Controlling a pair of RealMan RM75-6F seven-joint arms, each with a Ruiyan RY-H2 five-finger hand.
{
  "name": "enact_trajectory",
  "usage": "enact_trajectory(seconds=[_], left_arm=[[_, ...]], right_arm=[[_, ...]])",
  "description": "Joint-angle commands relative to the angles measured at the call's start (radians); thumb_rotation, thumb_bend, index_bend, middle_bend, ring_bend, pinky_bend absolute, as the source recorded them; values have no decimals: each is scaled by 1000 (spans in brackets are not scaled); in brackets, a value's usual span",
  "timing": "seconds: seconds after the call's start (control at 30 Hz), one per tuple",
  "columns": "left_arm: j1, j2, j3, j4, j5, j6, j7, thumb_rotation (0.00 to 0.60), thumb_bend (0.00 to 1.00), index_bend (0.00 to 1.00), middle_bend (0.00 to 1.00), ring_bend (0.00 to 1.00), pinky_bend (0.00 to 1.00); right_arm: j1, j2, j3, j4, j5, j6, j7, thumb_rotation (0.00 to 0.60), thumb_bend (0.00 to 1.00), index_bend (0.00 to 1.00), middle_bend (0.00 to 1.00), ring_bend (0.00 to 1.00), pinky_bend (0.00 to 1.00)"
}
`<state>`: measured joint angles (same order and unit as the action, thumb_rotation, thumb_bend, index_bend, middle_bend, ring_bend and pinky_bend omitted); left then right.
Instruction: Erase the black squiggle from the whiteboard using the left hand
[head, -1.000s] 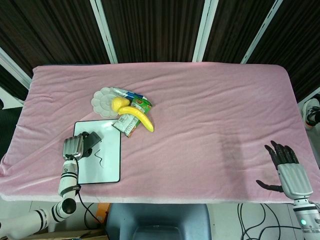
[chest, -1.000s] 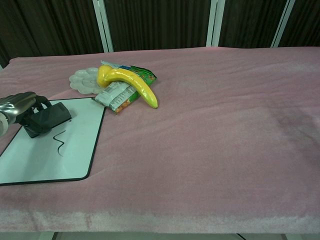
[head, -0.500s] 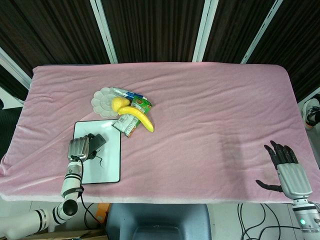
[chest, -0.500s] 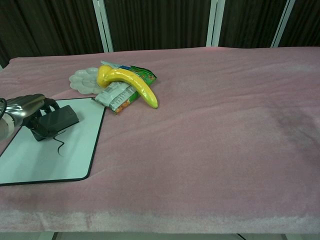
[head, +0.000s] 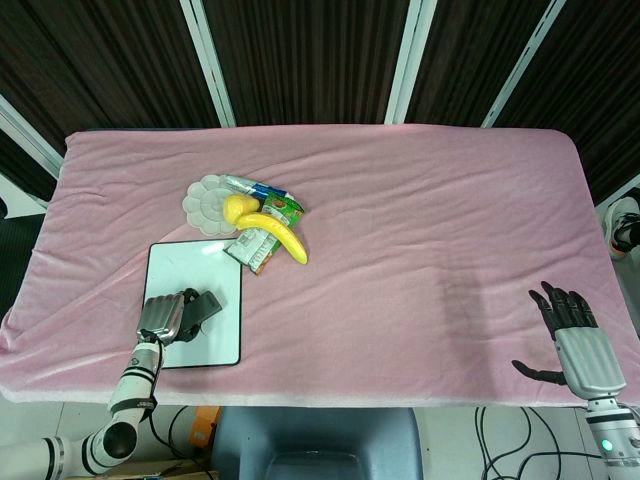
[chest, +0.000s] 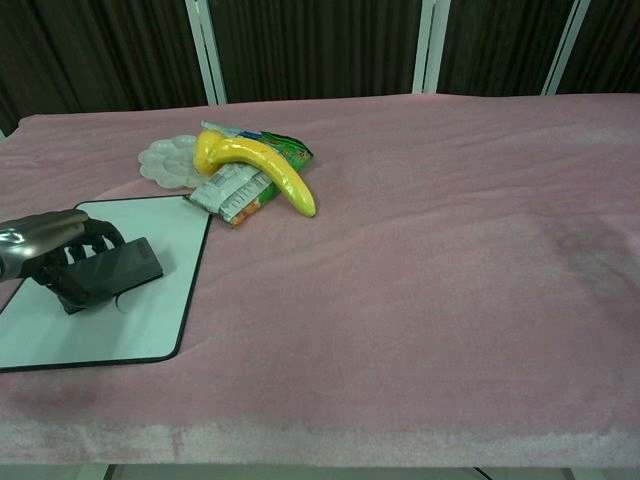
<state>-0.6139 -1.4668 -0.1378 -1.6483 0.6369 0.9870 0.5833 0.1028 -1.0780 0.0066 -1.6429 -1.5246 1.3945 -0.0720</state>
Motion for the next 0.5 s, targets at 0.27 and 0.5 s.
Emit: enact_trajectory(seconds=[0.27,0.5], left_arm=[[25,56,71,-91,59,7,-38,600,785,649,748,632,442],[51,112,106,-163,124,23,-83,600,784,649,748,632,441]], right_arm=[[-3,1,-1,0,-4,6,4,600,218,0,0,0,0],[-3,0,-2,-1,-6,5,1,600,217,0,0,0,0]])
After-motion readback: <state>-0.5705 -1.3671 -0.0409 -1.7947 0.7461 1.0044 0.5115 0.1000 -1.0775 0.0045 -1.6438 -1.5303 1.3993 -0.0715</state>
